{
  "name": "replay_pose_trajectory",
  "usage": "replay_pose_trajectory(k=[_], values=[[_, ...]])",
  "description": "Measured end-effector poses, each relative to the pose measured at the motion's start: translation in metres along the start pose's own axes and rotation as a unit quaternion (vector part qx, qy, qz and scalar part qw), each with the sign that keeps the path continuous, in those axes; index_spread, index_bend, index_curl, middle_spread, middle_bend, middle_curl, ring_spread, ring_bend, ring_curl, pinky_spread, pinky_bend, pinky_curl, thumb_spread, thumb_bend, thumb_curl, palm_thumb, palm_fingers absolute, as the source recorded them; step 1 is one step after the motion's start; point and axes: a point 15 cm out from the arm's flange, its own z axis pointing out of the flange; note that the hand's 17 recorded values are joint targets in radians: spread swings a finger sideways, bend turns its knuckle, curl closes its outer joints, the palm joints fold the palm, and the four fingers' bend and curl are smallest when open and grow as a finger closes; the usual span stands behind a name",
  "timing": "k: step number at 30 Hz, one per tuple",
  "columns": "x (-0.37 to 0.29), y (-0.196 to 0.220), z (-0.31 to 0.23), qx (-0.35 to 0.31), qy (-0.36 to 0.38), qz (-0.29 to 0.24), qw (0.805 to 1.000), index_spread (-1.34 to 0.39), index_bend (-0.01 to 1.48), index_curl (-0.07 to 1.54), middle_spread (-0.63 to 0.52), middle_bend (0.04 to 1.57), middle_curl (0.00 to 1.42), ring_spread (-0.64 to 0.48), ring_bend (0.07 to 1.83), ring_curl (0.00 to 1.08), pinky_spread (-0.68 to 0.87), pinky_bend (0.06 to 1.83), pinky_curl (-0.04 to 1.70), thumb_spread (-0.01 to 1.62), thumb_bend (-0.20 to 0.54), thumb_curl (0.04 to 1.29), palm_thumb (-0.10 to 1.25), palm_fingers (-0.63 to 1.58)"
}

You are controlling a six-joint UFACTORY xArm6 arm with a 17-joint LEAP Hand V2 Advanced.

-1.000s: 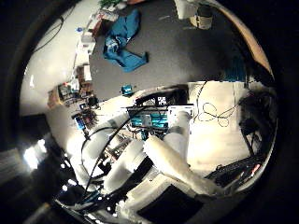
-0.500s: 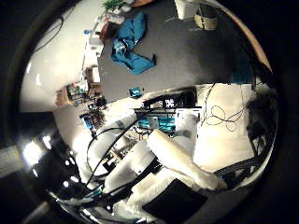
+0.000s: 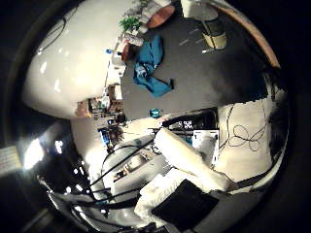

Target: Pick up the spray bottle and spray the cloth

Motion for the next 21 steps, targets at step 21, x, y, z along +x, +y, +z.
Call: replay_pose_trajectory(k=[21], values=[[0.045,-0.049,-0.049,0.179,-0.129,0.034,0.975,-0.35,0.16,0.29,0.03,0.2,0.34,0.16,0.23,0.24,0.39,0.29,0.31,1.17,-0.017,0.24,0.45,0.27]])
